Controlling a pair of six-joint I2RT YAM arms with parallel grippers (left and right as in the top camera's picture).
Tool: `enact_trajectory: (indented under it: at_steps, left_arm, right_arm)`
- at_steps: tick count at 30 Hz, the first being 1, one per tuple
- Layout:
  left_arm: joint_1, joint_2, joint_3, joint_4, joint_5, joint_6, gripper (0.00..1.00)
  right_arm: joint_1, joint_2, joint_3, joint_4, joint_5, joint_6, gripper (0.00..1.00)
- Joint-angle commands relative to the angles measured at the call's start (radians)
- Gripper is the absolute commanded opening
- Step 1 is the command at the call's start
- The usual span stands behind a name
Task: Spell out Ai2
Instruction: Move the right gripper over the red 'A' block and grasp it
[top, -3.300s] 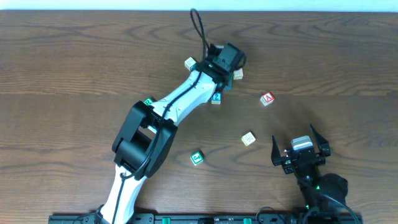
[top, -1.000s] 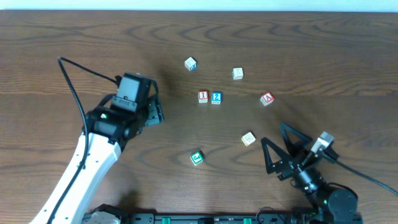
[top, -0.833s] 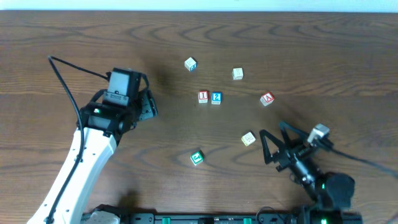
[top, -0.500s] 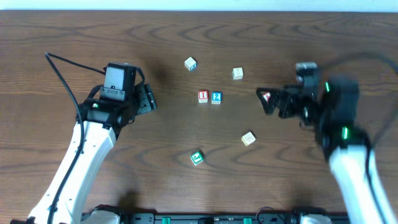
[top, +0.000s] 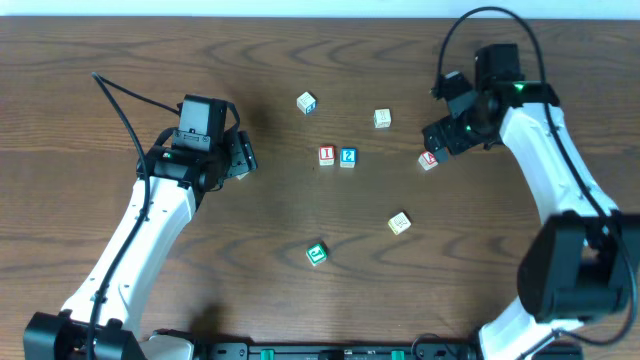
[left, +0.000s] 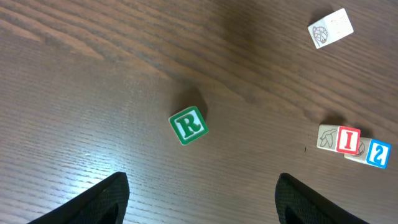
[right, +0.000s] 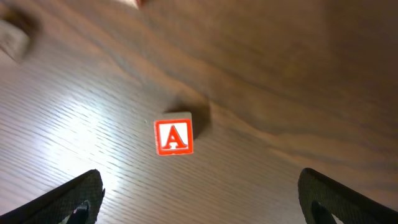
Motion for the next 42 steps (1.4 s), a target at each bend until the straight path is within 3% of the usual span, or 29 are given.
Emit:
enact_trajectory:
  at_steps: [1, 21, 28, 32, 40, 42]
  left_arm:
    - [0.006, 0.008, 0.002, 0.005, 0.007, 0.010, 0.77]
    - [0.006, 0.008, 0.003, -0.011, 0.007, 0.010, 0.77]
    - [0.006, 0.008, 0.003, -0.011, 0.007, 0.010, 0.77]
    - [0.006, 0.008, 0.003, -0.010, 0.006, 0.011, 0.77]
    - [0.006, 0.008, 0.003, -0.010, -0.002, 0.018, 0.77]
    - [0.006, 0.008, 0.003, -0.010, -0.002, 0.018, 0.77]
  right_arm:
    - [0.025, 0.061, 0.014, -0.006, 0.035, -0.095, 0.99]
    - [0.027, 0.169, 0.001, 0.016, -0.078, -0.126, 0.99]
    - [0.027, 0.185, -0.003, 0.047, -0.074, -0.152, 0.79]
    - [0.028, 0.207, -0.004, 0.044, -0.075, -0.152, 0.78]
    - [0.028, 0.224, -0.010, 0.046, -0.074, -0.152, 0.57]
    - [0.028, 0.225, -0.011, 0.047, -0.074, -0.152, 0.57]
